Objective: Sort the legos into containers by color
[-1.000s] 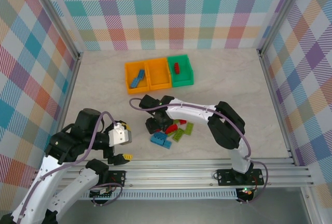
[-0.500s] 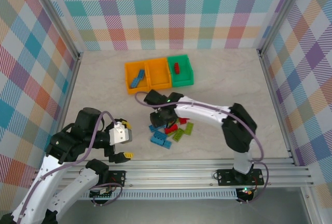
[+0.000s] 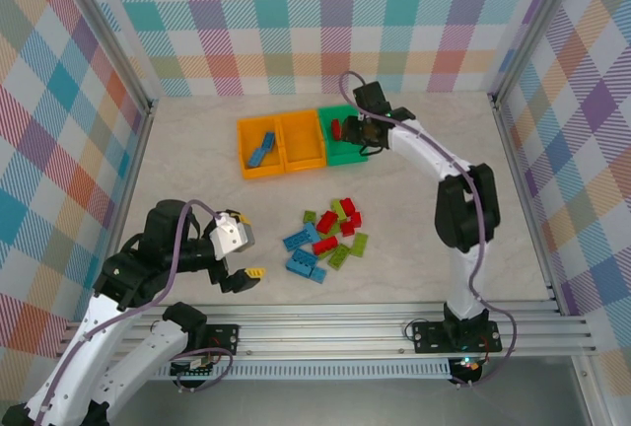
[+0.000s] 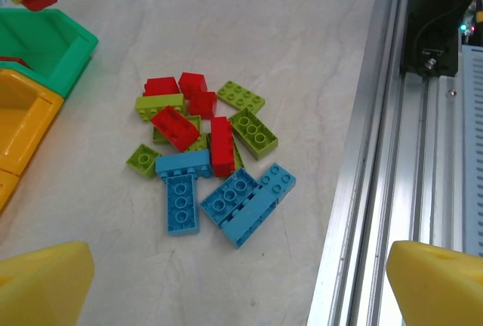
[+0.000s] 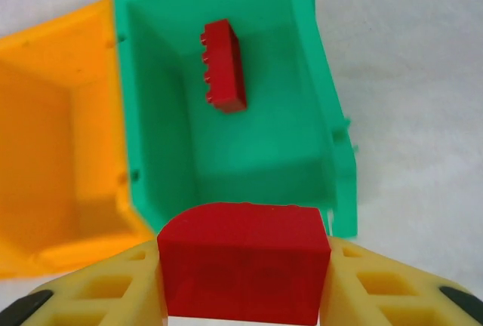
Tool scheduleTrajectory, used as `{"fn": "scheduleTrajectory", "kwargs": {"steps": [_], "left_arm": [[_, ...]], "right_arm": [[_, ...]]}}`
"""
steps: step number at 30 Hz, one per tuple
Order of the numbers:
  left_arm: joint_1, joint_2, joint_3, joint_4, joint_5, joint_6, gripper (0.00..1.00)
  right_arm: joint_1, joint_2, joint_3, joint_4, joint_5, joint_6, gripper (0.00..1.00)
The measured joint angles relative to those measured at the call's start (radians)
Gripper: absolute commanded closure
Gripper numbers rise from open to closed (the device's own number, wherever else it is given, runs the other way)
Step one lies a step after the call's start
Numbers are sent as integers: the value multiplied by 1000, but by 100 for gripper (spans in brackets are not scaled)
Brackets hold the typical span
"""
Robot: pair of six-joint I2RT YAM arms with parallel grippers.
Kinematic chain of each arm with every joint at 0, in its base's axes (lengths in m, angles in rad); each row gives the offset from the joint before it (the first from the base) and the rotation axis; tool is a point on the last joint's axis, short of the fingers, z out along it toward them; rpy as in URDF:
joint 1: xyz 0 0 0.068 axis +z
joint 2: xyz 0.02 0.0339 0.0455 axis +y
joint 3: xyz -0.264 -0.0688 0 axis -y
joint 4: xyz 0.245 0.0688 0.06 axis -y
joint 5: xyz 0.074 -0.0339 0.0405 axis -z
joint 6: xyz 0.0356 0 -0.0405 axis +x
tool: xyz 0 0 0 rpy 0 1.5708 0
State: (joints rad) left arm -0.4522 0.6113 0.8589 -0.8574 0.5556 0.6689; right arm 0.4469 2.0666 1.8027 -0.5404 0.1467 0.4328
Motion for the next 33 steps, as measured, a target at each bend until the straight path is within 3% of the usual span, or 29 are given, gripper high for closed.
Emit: {"fn": "scheduleTrajectory", "kwargs": {"steps": [2, 5, 9, 14, 19, 24, 27, 33], "left_arm": [[0, 0, 0, 8, -7, -19, 0], [-2, 1, 0, 29, -27, -56, 0], [-4, 3, 0, 51, -56, -126, 0], [-4, 37, -5, 116, -90, -278, 0], [-38, 193, 7, 244, -187, -582, 1], [-111, 498, 98, 310, -318, -885, 5], [-138, 666, 152, 320, -362, -995, 11], [-150, 1030, 356, 312, -412, -1116, 19]], "right_arm": [[-3, 98, 109, -22, -5, -15, 37], [-2, 201, 235, -67, -12, -30, 27], [-2, 259, 337, -142, -21, -37, 24], [-2, 209, 318, -182, -41, -53, 24], [-2, -77, 27, -178, -111, -61, 19], [-1, -522, -346, -142, -222, -53, 18], [2, -743, -536, -133, -309, -40, 17], [12, -941, -783, -146, -457, 22, 9]]}}
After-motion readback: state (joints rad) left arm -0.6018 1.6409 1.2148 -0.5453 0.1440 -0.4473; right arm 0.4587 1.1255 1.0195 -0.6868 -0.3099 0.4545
